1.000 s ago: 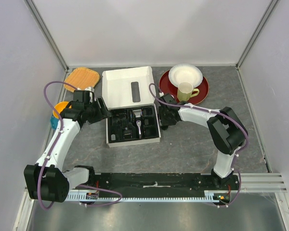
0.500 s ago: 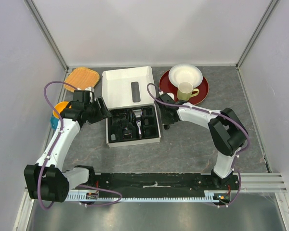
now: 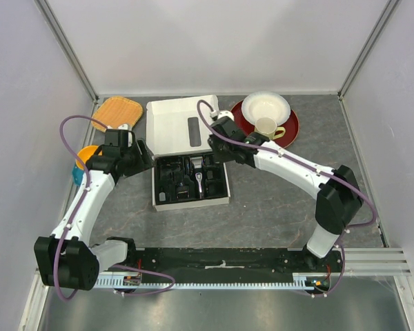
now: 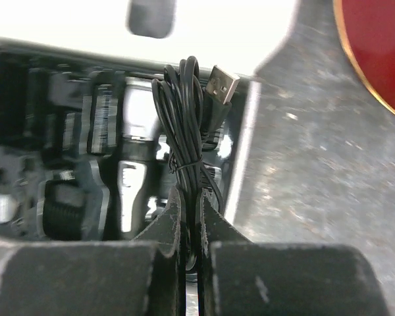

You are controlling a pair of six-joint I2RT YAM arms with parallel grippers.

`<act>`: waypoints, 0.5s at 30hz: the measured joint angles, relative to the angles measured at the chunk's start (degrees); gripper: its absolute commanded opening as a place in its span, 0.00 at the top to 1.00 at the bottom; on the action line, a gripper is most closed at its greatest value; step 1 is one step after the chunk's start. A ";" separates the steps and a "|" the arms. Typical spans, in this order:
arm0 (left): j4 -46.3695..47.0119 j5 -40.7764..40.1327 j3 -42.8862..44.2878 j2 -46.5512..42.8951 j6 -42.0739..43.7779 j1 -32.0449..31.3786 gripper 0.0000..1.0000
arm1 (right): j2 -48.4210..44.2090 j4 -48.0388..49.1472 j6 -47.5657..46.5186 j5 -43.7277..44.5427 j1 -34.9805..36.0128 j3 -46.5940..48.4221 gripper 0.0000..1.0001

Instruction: Sort the hair-cutting tools

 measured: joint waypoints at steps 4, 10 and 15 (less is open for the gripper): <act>0.00 -2.58 0.00 -0.68 -0.02 0.00 0.29 | 2.97 1.88 -3.80 -4.61 3.89 5.33 1.00; -0.04 -6.23 0.00 -2.21 -0.15 0.00 0.29 | 11.69 5.05 -8.20 -12.85 7.19 12.11 1.00; -0.31 -8.96 0.00 -4.68 -0.59 0.00 0.29 | 18.82 6.54 -9.44 -19.50 7.63 15.78 1.00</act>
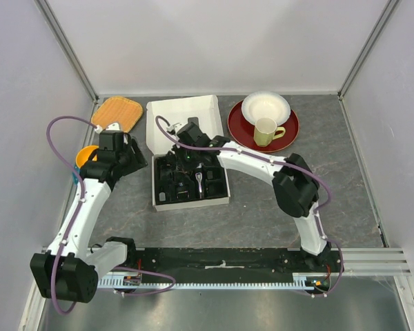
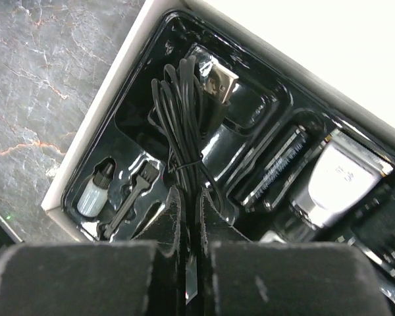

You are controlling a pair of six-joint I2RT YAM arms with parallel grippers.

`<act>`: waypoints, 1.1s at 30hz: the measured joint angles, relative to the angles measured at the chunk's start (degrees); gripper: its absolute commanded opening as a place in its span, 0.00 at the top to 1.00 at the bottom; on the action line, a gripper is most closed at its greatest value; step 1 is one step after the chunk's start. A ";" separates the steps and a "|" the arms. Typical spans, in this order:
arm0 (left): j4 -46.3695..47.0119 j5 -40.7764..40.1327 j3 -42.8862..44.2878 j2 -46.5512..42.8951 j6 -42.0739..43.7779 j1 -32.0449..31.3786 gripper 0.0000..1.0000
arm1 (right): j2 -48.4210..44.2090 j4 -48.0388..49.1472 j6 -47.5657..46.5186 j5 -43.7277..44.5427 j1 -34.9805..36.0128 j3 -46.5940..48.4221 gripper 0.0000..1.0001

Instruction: Sort the hair-cutting tools

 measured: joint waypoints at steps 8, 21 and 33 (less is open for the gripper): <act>-0.11 -1.53 0.00 -2.56 -0.04 0.00 0.29 | 7.21 0.26 -3.63 -5.42 -0.02 5.07 1.00; -0.11 -1.49 -0.02 -1.99 -0.02 0.00 0.29 | 11.78 -4.02 -9.64 -5.35 -0.02 11.08 0.74; -0.11 -1.44 -0.02 -1.68 -0.04 0.00 0.29 | 13.62 -5.57 -10.27 -4.04 0.13 12.59 0.54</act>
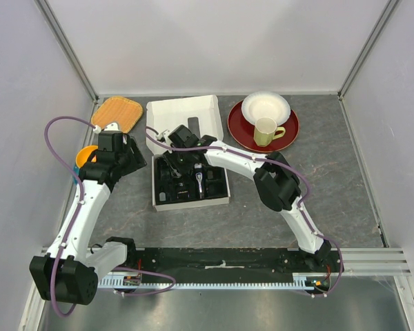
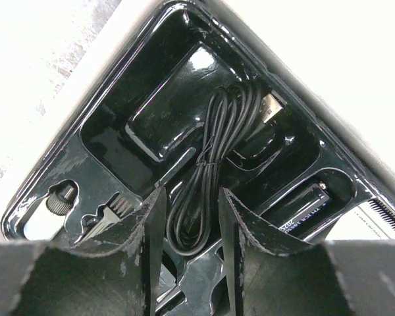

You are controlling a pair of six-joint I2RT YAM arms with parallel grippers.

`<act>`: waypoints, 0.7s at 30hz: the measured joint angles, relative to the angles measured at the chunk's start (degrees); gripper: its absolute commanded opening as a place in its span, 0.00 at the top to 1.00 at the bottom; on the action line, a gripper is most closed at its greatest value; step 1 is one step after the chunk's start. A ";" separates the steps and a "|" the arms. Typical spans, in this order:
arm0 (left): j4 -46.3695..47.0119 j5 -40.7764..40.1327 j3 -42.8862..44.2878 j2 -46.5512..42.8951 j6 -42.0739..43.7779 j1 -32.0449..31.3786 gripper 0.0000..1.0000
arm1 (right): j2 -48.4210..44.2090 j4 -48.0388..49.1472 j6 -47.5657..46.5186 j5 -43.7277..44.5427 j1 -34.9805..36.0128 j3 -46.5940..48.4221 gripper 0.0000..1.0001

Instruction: Sort the hair-cutting tools

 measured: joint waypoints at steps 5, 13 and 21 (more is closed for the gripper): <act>0.00 0.02 0.00 0.00 0.02 0.00 0.28 | -0.07 0.42 0.81 1.36 0.02 0.07 0.53; 0.00 0.09 0.00 0.00 0.02 0.00 0.28 | -3.54 1.36 3.02 4.26 0.00 -2.71 0.54; -0.42 -0.55 0.00 0.00 -0.02 0.00 0.29 | -16.28 2.84 10.29 13.49 -0.68 -9.25 0.53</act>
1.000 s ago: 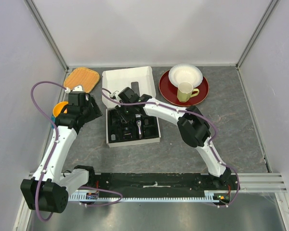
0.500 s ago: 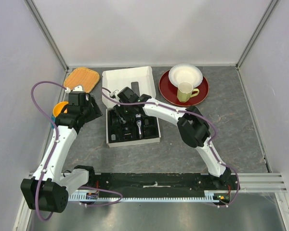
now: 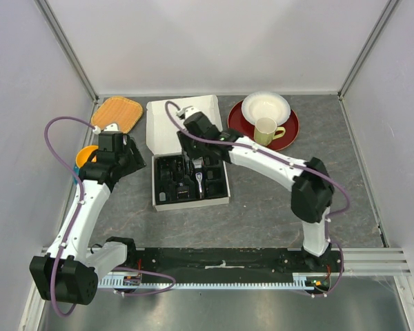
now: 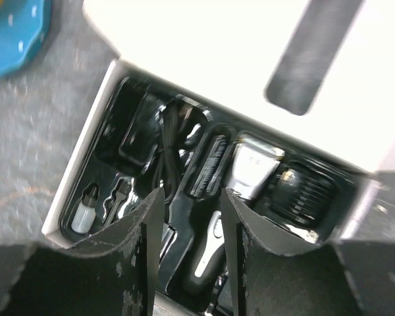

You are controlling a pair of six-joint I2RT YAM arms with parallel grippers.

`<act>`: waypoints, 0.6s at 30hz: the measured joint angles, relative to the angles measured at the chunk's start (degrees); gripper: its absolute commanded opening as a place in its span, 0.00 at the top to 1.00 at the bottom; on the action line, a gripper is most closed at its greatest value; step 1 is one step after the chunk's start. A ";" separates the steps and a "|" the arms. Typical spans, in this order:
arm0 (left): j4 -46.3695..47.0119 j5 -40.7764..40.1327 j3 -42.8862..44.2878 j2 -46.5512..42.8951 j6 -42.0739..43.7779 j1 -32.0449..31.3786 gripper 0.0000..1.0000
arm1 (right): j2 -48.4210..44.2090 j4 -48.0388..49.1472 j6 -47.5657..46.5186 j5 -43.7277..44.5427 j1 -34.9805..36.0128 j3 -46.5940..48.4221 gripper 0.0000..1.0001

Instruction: Sort the hair-cutting tools

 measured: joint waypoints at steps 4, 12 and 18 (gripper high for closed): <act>-1.29 -1.16 0.02 0.22 -0.26 0.33 0.29 | -9.92 0.98 4.66 7.48 -2.12 -6.67 0.53; -3.54 -2.82 2.51 1.99 -2.43 1.22 0.29 | -25.81 1.16 12.17 18.05 -9.44 -24.68 0.53; -3.78 -5.99 8.17 8.46 -3.45 3.19 0.29 | -27.91 1.25 14.95 16.83 -17.51 -32.63 0.53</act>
